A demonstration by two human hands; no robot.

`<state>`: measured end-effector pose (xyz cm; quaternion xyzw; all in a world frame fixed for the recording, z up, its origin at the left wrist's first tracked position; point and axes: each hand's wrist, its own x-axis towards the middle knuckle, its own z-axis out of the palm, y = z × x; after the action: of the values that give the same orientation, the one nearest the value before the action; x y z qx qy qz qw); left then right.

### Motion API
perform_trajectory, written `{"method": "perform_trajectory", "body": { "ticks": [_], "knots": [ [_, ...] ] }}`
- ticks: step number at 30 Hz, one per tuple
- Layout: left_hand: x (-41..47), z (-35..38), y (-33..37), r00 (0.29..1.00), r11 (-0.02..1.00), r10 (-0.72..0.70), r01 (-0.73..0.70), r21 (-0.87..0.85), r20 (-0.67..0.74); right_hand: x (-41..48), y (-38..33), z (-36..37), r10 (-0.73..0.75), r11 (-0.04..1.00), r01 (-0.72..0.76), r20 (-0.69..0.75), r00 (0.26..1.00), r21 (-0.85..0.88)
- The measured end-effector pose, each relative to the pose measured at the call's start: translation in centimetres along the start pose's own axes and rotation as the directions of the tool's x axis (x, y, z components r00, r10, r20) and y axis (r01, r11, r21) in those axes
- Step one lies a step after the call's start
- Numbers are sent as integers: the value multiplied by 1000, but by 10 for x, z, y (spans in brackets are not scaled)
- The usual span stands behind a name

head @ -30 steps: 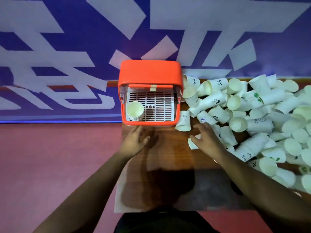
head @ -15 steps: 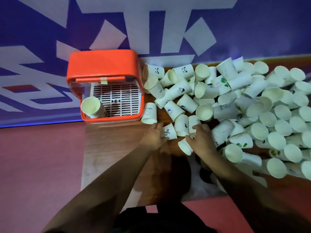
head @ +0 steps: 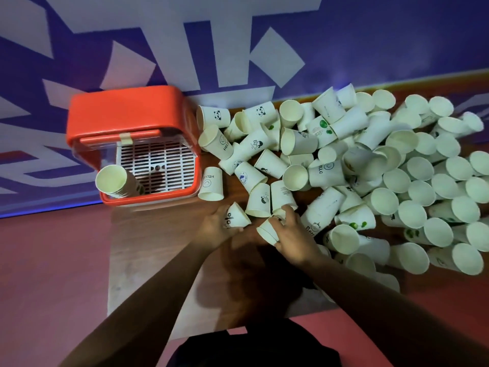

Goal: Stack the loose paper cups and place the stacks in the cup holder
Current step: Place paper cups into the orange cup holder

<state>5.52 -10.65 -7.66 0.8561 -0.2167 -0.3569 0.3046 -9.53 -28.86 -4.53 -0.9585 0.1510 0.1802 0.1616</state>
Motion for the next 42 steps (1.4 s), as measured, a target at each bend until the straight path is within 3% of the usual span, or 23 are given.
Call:
{"method": "perform_trajectory", "body": {
  "ticks": [6, 13, 20, 24, 29, 34, 42],
  "knots": [
    [-21, -10, -17, 997, 993, -46, 40, -109, -55, 9, -11, -6, -131, 977, 144, 85, 988, -158],
    [-40, -22, -38, 996, 981, -71, 59, -187, -59, 23, -33, -7, -157, 914, 228, 225, 961, -336],
    [-65, -55, -62, 995, 939, -61, 30, -343, -79, 27, -68, -2, -256, 875, 279, 110, 960, -396],
    [-80, -87, -70, 991, 884, -32, -31, -466, -128, 24, -88, -8, -199, 954, 188, -22, 980, -232],
    [-92, -145, -77, 958, 804, 55, -210, -556, -282, 24, -120, -35, -44, 988, 70, -192, 980, 136],
    [-94, -209, -89, 887, 781, 44, -317, -538, -459, 46, -159, -60, 111, 863, 11, -211, 971, 505],
    [-69, -254, -109, 828, 842, 55, -339, -419, -558, 76, -226, -84, 93, 724, 126, -277, 956, 678]
  ]
}}
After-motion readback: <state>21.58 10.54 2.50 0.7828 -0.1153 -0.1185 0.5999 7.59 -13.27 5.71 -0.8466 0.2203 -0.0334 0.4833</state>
